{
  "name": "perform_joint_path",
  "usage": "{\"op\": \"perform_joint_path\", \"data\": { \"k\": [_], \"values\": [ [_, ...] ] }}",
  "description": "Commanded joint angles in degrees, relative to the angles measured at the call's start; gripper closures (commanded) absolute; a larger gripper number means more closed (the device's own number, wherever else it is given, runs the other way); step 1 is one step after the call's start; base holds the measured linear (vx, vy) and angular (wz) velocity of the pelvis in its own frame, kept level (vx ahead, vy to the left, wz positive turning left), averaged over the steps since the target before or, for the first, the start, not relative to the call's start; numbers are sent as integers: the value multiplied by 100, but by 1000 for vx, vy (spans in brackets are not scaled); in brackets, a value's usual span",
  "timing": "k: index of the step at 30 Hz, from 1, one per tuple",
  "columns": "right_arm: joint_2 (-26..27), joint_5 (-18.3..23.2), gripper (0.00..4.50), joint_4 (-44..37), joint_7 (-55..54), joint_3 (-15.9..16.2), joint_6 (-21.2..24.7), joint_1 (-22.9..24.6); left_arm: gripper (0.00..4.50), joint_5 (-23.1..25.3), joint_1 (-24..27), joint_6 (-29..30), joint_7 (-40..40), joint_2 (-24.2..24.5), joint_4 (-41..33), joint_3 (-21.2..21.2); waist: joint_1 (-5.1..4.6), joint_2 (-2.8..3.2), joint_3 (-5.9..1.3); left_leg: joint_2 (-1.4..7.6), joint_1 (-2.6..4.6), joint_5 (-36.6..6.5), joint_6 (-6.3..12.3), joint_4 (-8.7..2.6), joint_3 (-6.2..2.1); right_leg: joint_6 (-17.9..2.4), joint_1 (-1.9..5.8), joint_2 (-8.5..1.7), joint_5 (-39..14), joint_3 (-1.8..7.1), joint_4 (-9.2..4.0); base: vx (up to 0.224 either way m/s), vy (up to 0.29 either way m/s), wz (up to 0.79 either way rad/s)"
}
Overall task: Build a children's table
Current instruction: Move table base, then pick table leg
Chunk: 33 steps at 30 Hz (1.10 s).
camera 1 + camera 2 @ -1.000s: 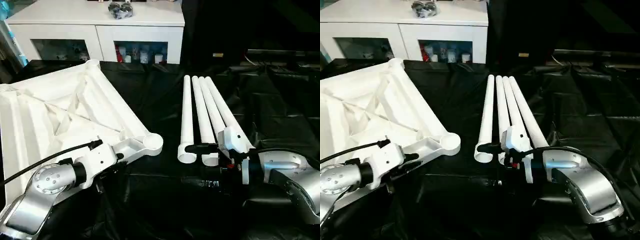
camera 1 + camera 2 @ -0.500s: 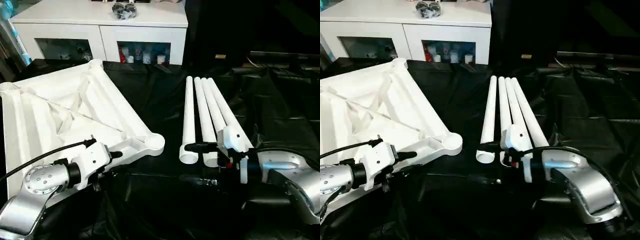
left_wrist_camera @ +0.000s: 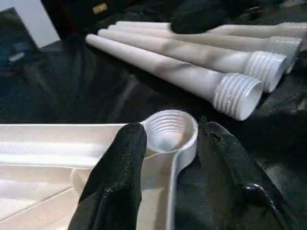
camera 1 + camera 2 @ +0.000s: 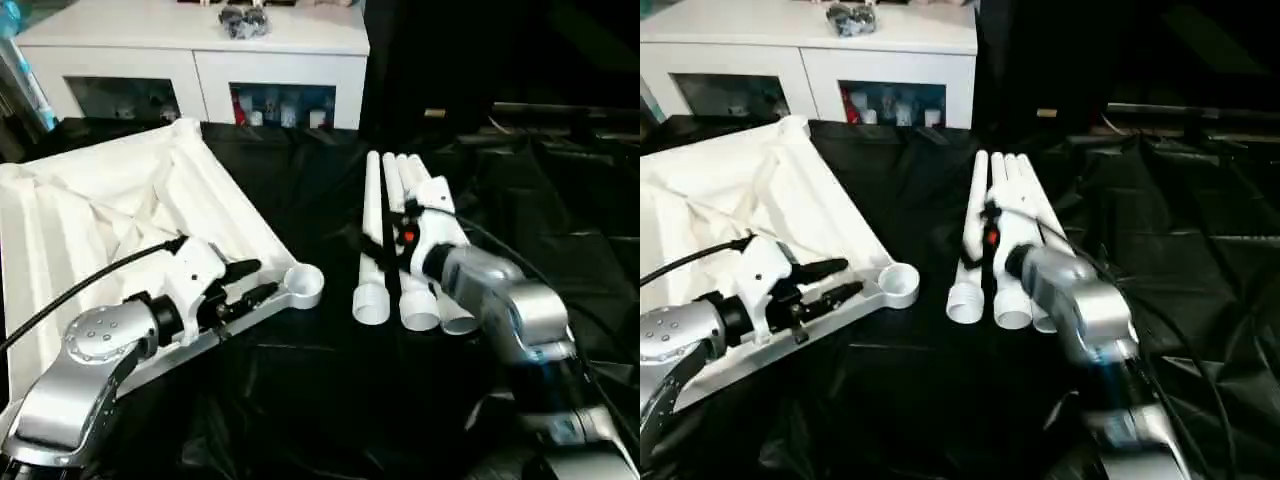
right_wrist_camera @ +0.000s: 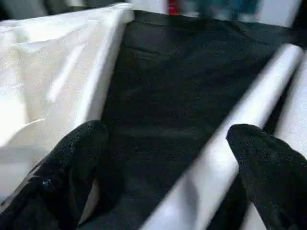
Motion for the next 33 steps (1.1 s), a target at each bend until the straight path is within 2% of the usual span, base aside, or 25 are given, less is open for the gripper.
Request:
{"op": "perform_joint_path", "data": {
  "k": [1,2,3,5,9,12,13,16,18,21,22,25,29,33],
  "values": [
    [34,-109,0,212,-256,-128,188,-168,250,-133,-77,155,-110,86,-165,-47,-6,36,-327,353,164,-504,-231,-474,-136,-1329,124,-393,487,207,-368,0,0,0],
    [75,-220,0,487,-400,-140,483,-385,219,-343,-96,330,-250,142,-286,-52,-2,39,-325,353,162,-508,-254,-470,-133,-1303,129,-385,538,203,-364,0,0,0],
    [75,-220,0,487,-400,-140,483,-385,219,-343,-96,330,-250,142,-286,-52,-2,39,-325,353,162,-508,-254,-470,-133,-1303,129,-385,538,203,-364,0,0,0],
    [154,-59,0,748,-369,-234,1032,-667,214,-568,-162,545,-339,157,-463,-10,-13,46,-325,339,163,-513,-293,-470,-133,-1360,133,-375,553,202,-351,0,0,0],
    [217,175,0,1076,-272,-295,1471,-951,173,-505,-195,645,-325,184,-569,-52,-20,32,-324,350,164,-538,-324,-472,-126,-1322,146,-384,547,205,-351,0,0,0],
    [219,117,0,1226,-288,-252,1570,-1040,140,-503,-191,673,-351,232,-617,-92,-6,40,-328,358,165,-513,-356,-475,-126,-1294,141,-388,543,201,-354,0,0,0],
    [224,85,0,1275,-315,-247,1588,-1062,140,-503,-189,679,-350,239,-628,-98,1,23,-327,360,166,-510,-368,-476,-122,-1290,142,-389,526,203,-350,0,0,0],
    [257,-296,0,1712,-577,-150,1644,-1281,121,-503,-214,735,-312,301,-668,-108,1,26,-323,359,170,-535,-453,-482,-114,-1316,123,-392,388,198,-357,0,0,0],
    [305,-244,0,1793,-630,-232,1640,-1336,101,-477,-214,724,-316,318,-668,-113,4,8,-315,358,166,-568,-470,-482,-109,-1297,127,-398,339,209,-360,0,0,0],
    [359,-178,0,1880,-677,-294,1493,-1464,101,-454,-191,711,-283,319,-684,-94,5,13,-328,360,165,-498,-452,-476,-110,-1253,132,-397,455,208,-348,0,0,0],
    [357,-199,0,1886,-697,-278,1501,-1488,101,-439,-187,693,-274,325,-689,-100,4,2,-327,362,162,-479,-446,-478,-109,-1249,132,-394,494,207,-346,0,0,0],
    [362,-295,0,1920,-723,-205,1539,-1581,101,-452,-166,705,-267,330,-718,-108,9,19,-326,359,168,-462,-469,-477,-108,-1221,128,-387,568,201,-340,0,0,0],
    [410,-470,0,2546,-857,-234,1575,-1843,101,-463,-138,744,-270,338,-760,-145,-3,28,-319,355,174,-576,-559,-480,-103,-1262,115,-386,461,201,-345,0,0,0],
    [488,-376,0,2910,-817,-350,1538,-2000,101,-466,-163,758,-289,353,-737,-155,-9,33,-317,362,168,-651,-582,-484,-105,-1277,120,-394,416,204,-344,0,0,0]
  ]
}}
